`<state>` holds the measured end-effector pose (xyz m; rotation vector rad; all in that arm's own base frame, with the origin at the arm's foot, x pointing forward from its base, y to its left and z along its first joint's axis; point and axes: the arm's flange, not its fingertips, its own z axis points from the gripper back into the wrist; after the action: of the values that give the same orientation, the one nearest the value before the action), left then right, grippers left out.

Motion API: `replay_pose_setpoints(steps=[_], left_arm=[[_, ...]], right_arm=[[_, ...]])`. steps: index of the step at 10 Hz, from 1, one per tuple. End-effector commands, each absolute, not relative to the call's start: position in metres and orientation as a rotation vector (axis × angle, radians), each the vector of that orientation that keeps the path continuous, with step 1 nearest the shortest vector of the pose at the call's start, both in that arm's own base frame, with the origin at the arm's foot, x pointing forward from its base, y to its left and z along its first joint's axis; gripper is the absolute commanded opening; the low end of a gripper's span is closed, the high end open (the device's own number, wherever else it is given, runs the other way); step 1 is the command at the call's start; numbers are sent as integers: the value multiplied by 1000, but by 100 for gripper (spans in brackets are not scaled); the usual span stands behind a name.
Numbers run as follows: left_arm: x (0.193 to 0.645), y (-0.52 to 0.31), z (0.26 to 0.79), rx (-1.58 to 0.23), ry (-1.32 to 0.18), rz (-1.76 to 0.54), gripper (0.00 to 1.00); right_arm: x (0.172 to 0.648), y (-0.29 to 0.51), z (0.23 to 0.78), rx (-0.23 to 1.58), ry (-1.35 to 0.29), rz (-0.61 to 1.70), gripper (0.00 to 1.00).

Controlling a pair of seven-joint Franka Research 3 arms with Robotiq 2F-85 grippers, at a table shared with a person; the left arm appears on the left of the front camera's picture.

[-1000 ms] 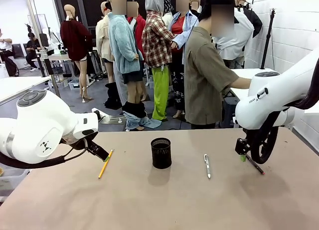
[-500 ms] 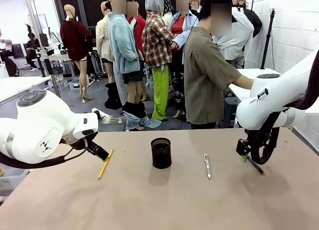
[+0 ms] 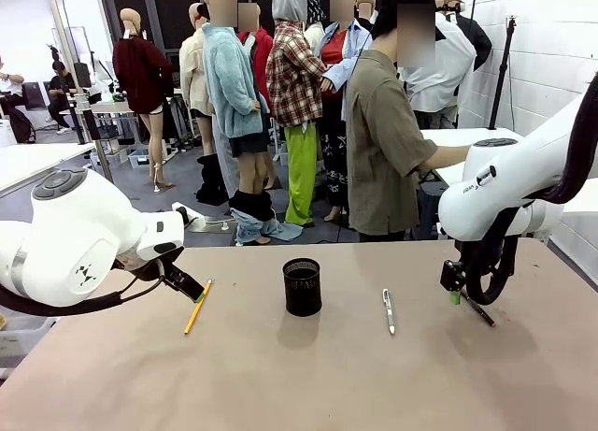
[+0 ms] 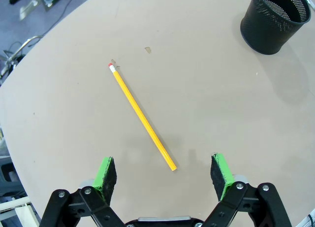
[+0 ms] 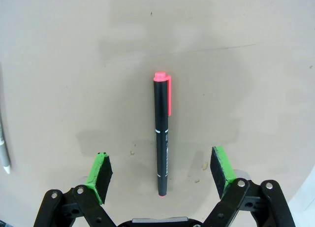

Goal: Place the pens into the pen holder.
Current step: Pick up a writing instrument from the table and place it into the Pen holder.

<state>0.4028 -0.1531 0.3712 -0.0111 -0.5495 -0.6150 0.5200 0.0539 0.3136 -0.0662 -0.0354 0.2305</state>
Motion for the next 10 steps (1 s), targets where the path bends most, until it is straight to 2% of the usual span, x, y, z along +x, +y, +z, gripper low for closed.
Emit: replay_pose_setpoints(steps=[1, 2, 6, 10], left_arm=[[403, -151, 371, -14, -550, -610, 100], [403, -151, 371, -14, -550, -610, 100], [403, -151, 371, -14, -550, -610, 100], [403, -151, 371, -14, -550, -610, 100]], right_arm=[[530, 60, 309, -133, 9, 208, 97], [531, 58, 307, -135, 24, 212, 81], [532, 57, 305, -96, 52, 228, 1], [529, 57, 304, -100, 69, 216, 0]])
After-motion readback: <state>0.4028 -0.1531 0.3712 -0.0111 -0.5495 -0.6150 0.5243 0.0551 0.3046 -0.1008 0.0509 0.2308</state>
